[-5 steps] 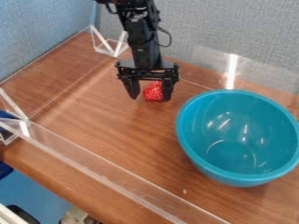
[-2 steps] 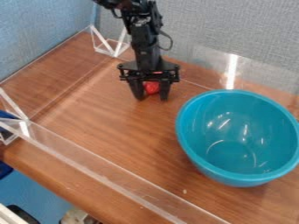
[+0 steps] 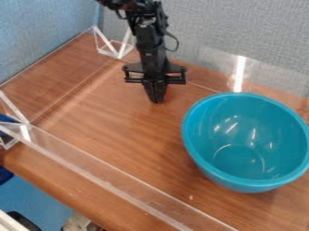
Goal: Put the strawberry in the blue bowl
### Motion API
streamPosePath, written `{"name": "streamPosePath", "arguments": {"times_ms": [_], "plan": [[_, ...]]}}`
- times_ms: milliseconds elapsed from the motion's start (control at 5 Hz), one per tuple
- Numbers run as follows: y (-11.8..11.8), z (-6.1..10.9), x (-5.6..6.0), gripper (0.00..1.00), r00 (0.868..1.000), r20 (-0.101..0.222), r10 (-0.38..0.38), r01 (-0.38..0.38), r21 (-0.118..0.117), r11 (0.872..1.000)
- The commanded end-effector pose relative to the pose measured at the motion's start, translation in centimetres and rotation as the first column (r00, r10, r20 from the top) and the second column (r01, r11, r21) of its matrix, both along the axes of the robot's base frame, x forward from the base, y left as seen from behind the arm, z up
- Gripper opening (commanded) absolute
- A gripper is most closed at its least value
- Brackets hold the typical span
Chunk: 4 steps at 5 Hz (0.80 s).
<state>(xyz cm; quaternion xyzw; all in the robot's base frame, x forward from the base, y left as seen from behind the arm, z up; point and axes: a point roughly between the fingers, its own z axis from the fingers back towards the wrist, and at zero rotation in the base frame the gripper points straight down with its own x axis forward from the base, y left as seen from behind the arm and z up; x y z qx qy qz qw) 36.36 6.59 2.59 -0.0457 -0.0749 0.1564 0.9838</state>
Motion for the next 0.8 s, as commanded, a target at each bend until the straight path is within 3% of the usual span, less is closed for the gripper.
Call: {"name": "streamPosePath", "arguments": {"times_ms": [0,200,400,600], "plan": [[0.0,3.9,0.2,0.00,0.996,0.091,-0.005,0.004,0.007,1.000],[-0.3,5.5,-0.1,0.00,0.992,0.121,-0.018,0.018,0.000,1.000],[-0.6,8.6,-0.6,0.00,0.984,0.176,-0.030,0.033,-0.016,0.999],[-0.6,12.9,-1.4,0.00,0.967,0.251,-0.036,0.046,-0.034,0.998]]}}
